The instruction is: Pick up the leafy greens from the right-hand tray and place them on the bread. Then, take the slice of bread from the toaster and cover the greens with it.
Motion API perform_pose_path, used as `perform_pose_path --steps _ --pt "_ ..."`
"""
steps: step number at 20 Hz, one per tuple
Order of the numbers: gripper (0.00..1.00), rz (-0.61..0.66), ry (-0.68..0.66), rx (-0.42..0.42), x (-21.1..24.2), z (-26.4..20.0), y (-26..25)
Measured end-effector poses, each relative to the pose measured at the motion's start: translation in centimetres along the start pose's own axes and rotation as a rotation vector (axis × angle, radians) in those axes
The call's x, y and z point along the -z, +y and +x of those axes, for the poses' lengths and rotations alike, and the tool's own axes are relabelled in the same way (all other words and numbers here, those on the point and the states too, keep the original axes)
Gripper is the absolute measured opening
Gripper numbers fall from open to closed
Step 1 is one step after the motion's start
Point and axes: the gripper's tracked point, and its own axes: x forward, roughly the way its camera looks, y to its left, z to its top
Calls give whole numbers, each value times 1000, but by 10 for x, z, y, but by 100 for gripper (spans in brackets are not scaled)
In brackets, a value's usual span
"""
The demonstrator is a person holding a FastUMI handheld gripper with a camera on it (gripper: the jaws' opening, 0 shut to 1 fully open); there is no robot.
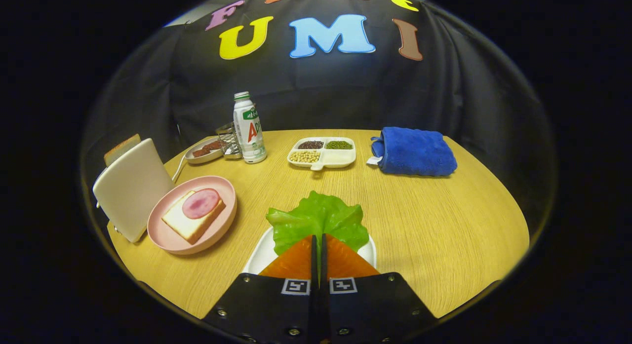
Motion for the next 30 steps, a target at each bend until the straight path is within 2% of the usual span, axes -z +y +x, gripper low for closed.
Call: perform_pose_path --steps 5,11,16,20,25,29,30 --pt "0 -42 -61 -12 -29 -11 23" --pt "0 -101 -112 -106 -58 -16 97" --pt "0 -137 -75 -211 -45 0 169" --pt "0 -138 -33 -264 -30 14 208" --pt "0 -152 -16 -271 -22 22 225" --pt "0 -155 -15 -237 -21 25 221" --pt "3 -156 -17 -240 -22 23 223"
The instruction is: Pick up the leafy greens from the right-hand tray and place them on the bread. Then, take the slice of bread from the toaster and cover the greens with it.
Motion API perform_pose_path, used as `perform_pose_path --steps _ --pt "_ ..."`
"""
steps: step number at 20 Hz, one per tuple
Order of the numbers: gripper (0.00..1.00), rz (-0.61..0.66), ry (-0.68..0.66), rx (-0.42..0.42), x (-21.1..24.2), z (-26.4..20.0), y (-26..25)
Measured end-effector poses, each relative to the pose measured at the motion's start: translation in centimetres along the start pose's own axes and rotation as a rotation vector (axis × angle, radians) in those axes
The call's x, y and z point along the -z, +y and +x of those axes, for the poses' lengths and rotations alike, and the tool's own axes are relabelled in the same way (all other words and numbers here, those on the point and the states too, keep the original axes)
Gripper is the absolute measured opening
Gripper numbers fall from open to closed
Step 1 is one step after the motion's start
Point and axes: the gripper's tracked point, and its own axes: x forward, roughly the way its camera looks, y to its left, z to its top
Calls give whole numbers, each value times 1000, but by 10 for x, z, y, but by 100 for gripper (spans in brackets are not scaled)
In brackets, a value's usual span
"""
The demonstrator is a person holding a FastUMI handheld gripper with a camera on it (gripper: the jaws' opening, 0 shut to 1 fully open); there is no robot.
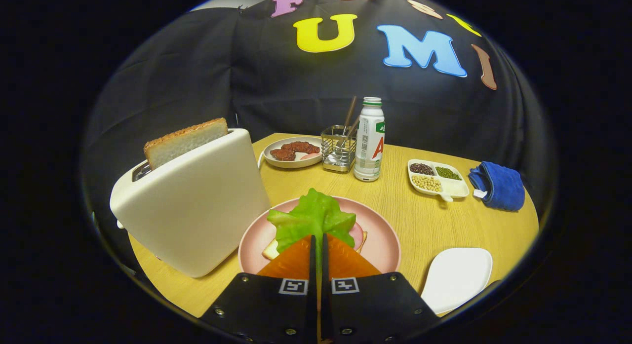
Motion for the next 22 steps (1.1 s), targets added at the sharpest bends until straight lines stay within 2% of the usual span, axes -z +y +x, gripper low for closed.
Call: perform_pose_path --steps 1,2,7,8,9,12,18,22 --pt "5 -3 -4 -8 0 0 3" --pt "12 -7 -8 -8 -1 -1 3" --pt "25 4 -9 -23 -2 -4 7" --pt "35 4 -13 -16 -4 -6 7" --pt "36 5 -21 -19 -5 -7 8" --pt "49 17 -41 -11 -13 -12 8" --pt "49 31 -118 -11 -46 -36 19" --pt "49 28 -181 -56 -75 -57 51"
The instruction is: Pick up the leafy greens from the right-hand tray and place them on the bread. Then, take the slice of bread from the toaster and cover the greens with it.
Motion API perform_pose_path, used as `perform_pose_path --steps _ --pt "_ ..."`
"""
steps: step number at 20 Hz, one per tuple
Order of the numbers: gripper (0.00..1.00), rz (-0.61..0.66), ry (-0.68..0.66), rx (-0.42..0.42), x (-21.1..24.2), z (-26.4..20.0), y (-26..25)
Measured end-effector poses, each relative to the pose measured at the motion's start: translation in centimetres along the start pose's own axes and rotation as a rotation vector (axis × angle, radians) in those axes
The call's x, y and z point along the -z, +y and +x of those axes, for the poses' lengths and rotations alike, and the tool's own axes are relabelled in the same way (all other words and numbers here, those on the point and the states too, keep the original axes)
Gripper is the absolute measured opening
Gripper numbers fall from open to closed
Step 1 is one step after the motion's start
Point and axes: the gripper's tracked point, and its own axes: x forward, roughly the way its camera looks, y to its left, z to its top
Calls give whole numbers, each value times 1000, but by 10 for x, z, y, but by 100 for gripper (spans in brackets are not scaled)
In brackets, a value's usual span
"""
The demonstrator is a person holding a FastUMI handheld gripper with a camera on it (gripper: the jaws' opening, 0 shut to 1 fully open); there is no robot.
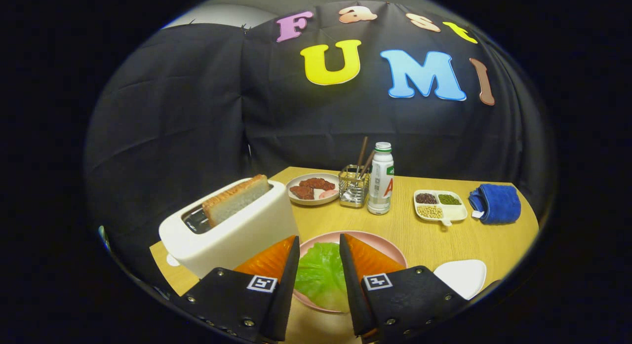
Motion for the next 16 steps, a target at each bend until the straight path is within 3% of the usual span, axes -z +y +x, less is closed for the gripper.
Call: perform_pose_path --steps 5,12,16 --pt "49 -6 -55 -85 -32 -9 54" --pt "49 -31 -50 -178 -39 -2 117" --pt "49 -67 -37 -178 -30 11 134"
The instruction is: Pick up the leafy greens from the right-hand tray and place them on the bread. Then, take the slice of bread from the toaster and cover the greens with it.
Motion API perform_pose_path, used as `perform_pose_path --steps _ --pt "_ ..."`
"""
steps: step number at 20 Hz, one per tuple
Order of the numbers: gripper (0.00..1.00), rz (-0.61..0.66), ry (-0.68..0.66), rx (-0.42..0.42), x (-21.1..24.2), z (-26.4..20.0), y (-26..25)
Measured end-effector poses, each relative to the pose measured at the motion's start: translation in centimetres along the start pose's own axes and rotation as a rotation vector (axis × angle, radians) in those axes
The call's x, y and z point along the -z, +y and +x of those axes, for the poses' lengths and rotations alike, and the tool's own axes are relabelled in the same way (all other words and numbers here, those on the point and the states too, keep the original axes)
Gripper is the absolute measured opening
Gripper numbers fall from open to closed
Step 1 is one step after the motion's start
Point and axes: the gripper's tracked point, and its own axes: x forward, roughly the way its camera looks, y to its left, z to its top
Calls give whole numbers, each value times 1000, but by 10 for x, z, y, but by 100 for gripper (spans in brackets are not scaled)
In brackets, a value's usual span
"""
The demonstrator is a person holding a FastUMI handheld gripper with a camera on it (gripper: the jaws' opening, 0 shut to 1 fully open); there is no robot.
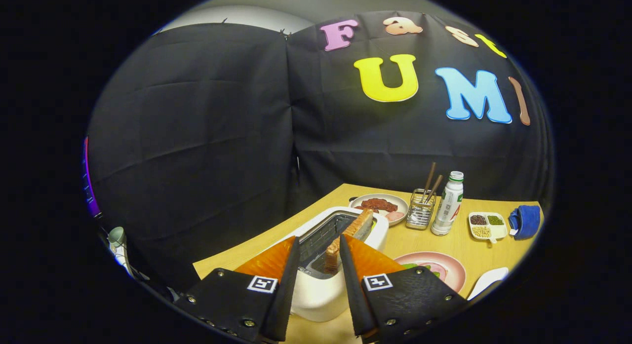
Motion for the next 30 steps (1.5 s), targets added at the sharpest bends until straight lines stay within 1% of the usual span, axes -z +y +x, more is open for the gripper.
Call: perform_pose_path --steps 6,10,11,12,14,16,19,24,27,30 --pt "49 -5 22 52 11 12 -8" --pt "49 -8 31 64 17 21 -13" --pt "49 0 36 78 19 17 -17" --pt "22 10 33 80 20 18 -17" --pt "23 24 20 77 17 21 -17" --pt "8 38 22 79 19 20 -18" --pt "8 60 3 76 11 15 -18" --pt "8 79 -91 84 -20 -3 -24" --pt "8 95 -131 101 -38 -20 -37" --pt "8 101 -159 135 -51 -37 -59"
